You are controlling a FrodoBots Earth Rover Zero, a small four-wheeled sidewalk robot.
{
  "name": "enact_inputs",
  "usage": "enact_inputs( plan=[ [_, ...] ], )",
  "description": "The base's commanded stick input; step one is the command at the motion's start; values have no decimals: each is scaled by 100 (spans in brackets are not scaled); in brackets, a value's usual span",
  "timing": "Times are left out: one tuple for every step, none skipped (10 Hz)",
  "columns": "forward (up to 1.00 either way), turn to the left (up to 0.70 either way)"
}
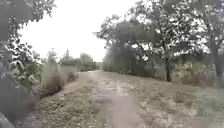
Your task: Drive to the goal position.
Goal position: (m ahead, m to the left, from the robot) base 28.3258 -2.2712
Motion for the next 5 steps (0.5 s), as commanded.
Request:
enact_inputs(
  plan=[
    [70,0],
    [70,0],
    [70,0],
    [70,0],
    [70,0]
  ],
)
